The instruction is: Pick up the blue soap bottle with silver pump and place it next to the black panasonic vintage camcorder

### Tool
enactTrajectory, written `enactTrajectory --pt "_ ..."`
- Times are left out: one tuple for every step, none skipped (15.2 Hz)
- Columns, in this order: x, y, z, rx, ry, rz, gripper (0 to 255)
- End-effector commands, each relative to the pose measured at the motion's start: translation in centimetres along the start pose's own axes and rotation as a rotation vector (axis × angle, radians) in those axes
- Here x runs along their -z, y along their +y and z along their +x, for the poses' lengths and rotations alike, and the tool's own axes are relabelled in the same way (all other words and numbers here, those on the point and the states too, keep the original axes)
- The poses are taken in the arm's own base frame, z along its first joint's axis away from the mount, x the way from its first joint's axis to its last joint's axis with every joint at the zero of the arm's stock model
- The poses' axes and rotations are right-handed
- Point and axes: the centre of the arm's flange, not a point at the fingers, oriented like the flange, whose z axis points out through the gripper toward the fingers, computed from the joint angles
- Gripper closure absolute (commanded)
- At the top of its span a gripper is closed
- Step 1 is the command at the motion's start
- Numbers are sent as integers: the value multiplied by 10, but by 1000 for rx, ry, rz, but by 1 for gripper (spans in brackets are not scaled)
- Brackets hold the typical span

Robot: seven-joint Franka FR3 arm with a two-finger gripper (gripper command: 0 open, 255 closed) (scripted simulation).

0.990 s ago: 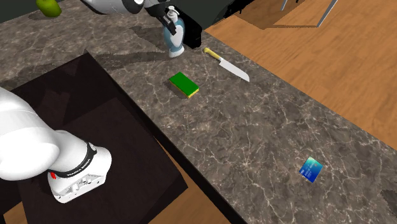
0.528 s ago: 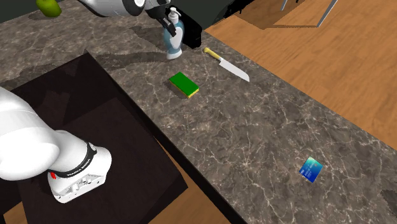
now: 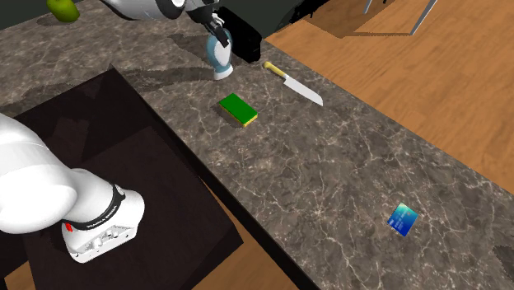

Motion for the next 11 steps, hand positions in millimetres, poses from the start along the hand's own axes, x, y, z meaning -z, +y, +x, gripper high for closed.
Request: enactTrajectory --pt "19 -1 1 0 0 0 0" --pt "33 -1 1 0 0 0 0" --pt "43 -1 1 0 0 0 0" --pt "43 -1 1 0 0 0 0" --pt "43 -1 1 0 0 0 0" --pt "43 -1 1 0 0 0 0" --pt "43 -1 1 0 0 0 0" --pt "43 -1 1 0 0 0 0" --pt "43 -1 1 0 0 0 0" --pt "43 -1 1 0 0 0 0" --pt "43 -1 1 0 0 0 0"
